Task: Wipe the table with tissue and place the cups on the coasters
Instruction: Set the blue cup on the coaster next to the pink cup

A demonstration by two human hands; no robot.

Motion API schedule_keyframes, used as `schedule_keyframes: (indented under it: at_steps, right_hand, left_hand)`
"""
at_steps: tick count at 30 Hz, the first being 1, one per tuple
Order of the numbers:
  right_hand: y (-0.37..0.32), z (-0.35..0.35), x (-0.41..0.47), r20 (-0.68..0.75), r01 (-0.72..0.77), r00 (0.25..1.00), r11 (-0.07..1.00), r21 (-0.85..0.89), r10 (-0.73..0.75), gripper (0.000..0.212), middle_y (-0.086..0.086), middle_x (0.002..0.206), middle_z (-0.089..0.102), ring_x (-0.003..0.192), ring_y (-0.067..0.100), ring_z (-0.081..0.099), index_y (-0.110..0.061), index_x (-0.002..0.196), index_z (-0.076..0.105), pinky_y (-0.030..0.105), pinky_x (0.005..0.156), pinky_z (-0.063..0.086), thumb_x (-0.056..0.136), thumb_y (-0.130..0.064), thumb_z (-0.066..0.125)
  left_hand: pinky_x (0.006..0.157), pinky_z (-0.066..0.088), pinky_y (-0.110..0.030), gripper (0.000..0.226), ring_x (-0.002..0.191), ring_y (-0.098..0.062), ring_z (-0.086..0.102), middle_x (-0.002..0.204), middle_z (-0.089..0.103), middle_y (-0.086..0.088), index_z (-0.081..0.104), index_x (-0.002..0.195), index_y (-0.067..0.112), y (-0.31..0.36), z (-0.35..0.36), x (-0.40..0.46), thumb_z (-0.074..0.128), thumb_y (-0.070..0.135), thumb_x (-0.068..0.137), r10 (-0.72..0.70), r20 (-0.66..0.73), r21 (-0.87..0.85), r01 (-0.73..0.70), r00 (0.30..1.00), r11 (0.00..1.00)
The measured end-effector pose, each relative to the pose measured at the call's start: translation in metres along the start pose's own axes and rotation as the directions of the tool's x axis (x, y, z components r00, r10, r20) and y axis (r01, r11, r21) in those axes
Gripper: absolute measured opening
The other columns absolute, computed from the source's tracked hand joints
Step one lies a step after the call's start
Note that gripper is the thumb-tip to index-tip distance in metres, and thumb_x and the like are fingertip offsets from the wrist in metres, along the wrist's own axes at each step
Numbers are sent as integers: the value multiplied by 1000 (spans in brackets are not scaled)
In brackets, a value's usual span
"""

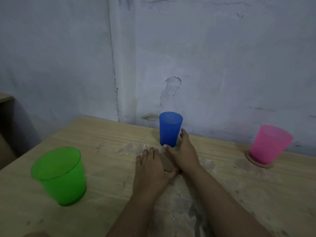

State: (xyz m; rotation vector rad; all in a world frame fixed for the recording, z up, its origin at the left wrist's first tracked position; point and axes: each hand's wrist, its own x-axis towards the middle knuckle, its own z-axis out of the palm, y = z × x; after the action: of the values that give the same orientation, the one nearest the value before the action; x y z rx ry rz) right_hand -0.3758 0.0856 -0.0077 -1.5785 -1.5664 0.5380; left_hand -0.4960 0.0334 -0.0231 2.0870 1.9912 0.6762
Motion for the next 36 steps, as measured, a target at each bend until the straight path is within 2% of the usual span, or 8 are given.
schedule_keyframes:
  at_steps: [3,7,13,17,20,26,30,36]
  right_hand:
    - [0,6,10,4,-10,1000,1000,26,9,93,3,141,47,123,25,51,-27,144,18,35,88,46,71,-48,71]
    - [0,11,17,-8,-48,999,999,11,48,80,4,134,54,116,27,55,-24,136,29,38,85,49,72,-51,70]
    - [1,-2,10,-13,-34,999,996,89,35,69,3,127,56,110,22,56,-19,127,36,28,75,45,74,-43,72]
    - [8,-23,-3,-33,-26,999,987,160,32,66,-7,114,53,99,13,54,-21,126,37,20,71,44,74,-41,72]
    - [19,-43,-12,-80,-28,996,982,189,44,63,-12,110,50,97,10,54,-22,124,38,17,68,43,75,-39,72]
    - [45,-90,-28,-194,-39,978,984,176,74,53,-14,107,51,87,-5,52,-31,114,36,11,63,40,75,-36,72]
    - [66,-120,-35,-263,-55,960,985,163,97,51,-11,106,53,90,5,55,-26,114,40,16,64,42,75,-32,72]
    - [81,-141,-41,-331,-60,936,980,191,122,45,-21,98,52,88,-5,53,-26,109,42,18,61,40,76,-30,72]
  left_hand:
    - [117,1,-39,99,146,-18,6,159,14,-5,14,150,14,-1,1,1,39,77,77,4,-4,18,-4,1000,1000]
    - [117,3,-40,92,146,-18,9,158,19,-4,23,147,17,-2,0,1,39,76,79,23,-8,23,-23,1000,999]
    - [117,4,-42,92,146,-20,10,157,21,-2,28,145,21,0,-2,2,38,80,75,32,24,40,-33,999,999]
    - [117,6,-44,92,146,-22,10,157,21,0,31,144,24,3,-5,-1,42,81,72,50,54,18,-51,997,999]
    - [116,7,-43,90,145,-19,14,156,23,1,34,142,25,13,-4,-2,48,78,71,90,53,-68,-87,995,994]
    - [118,7,-43,88,145,-21,13,157,22,-1,34,143,25,53,12,8,51,76,72,194,84,-68,-189,977,980]
    - [118,12,-43,90,145,-23,13,157,22,-3,34,143,22,79,24,24,53,74,73,225,100,-58,-220,969,974]
    - [114,20,-43,84,141,-26,22,151,33,-4,38,139,18,98,42,46,53,71,76,252,89,9,-254,964,967]
